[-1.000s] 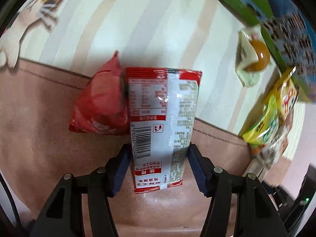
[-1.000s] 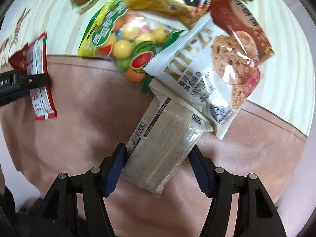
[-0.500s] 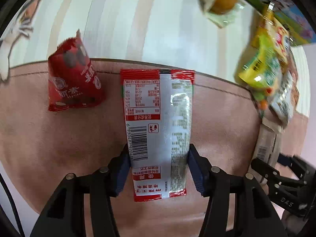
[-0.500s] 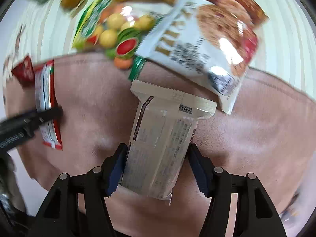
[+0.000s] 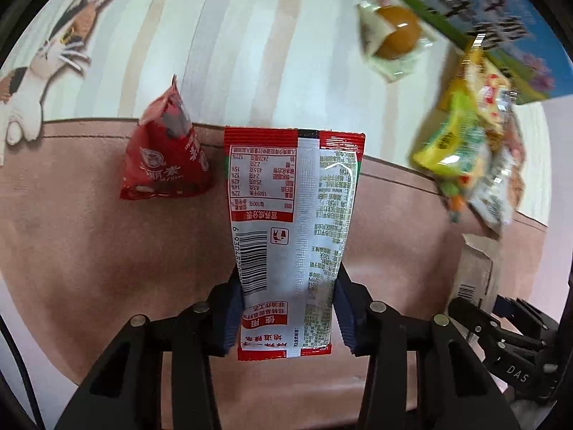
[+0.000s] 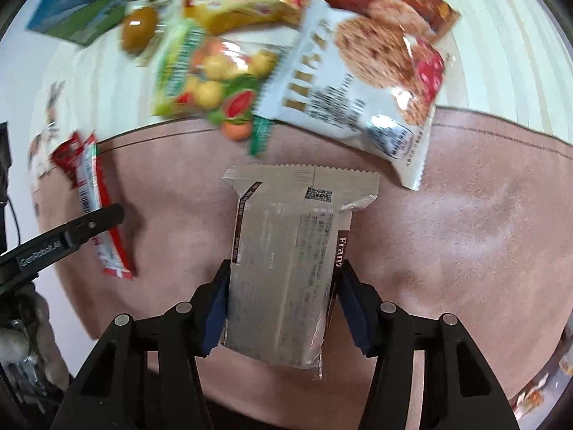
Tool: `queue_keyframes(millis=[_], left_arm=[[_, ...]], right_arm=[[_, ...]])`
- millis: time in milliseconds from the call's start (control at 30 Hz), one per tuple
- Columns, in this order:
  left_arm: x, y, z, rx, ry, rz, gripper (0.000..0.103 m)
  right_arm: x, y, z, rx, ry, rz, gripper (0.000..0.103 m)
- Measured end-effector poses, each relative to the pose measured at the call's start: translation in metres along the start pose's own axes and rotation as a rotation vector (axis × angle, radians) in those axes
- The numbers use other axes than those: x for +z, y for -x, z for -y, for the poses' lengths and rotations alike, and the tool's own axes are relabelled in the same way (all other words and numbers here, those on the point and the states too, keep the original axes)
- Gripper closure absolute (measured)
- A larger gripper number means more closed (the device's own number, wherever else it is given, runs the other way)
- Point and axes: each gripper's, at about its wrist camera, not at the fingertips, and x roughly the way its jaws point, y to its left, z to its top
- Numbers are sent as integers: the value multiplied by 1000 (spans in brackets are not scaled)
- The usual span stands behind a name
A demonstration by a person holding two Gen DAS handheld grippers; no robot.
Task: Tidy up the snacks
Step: 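Carry the sauce packet and wafer pack into the box and open both tools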
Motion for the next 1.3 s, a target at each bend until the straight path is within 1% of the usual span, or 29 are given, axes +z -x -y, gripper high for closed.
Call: queue_keyframes(millis=[33,167,267,367,400,467,533,567,667,700,733,800,833,867,933,967,1033,1067,1200,1267,1300], left_arm=[[8,9,0,-12,-7,7,61],[13,49,1,-74,-33,61,61],[29,96,8,-132,-54,130,61],[55,142,23,-176,-92,201,61],[65,155,26,-187,-94,228,61],[93,177,39,-177,-115,280,61],[112,187,60,-155,-126,319,61],[128,194,61,-123,-133,338,61],[169,182,76,-80,-127,353,61],[188,181,72,-61,-119,348,61],[206,185,68,-45,-120,340,61],[228,175,70,-13,-116,312,61],[242,168,69,7,-113,294,61],[253,162,66,13,-107,283,61],[278,156,65,48,-121,247,61],[289,151,63,60,-115,239,61],[311,133,62,82,-114,228,61],[320,130,61,93,-111,223,61],[350,113,57,121,-116,200,59],[361,102,58,123,-126,150,55],[363,100,57,121,-127,139,49]], right_arm=[[1,8,-4,16,10,7,44],[7,45,-11,70,51,56,44],[15,90,-7,114,72,117,44],[41,142,-7,150,83,211,44],[49,153,-9,155,85,234,44],[69,177,-15,158,91,298,44],[93,196,-18,126,107,356,44],[111,209,-19,102,112,393,44],[151,226,-23,29,127,449,44],[169,230,-22,-2,130,458,44],[186,232,-20,-33,141,457,44],[221,230,-16,-92,138,455,44],[238,226,-21,-115,140,448,44],[254,224,-19,-148,138,443,44],[267,224,-12,-187,143,431,44],[279,219,-9,-212,141,420,44],[298,210,-6,-233,142,404,44],[306,206,-4,-253,143,394,44],[337,189,-2,-289,144,368,44],[350,179,1,-293,130,341,42],[356,173,2,-295,116,334,37]])
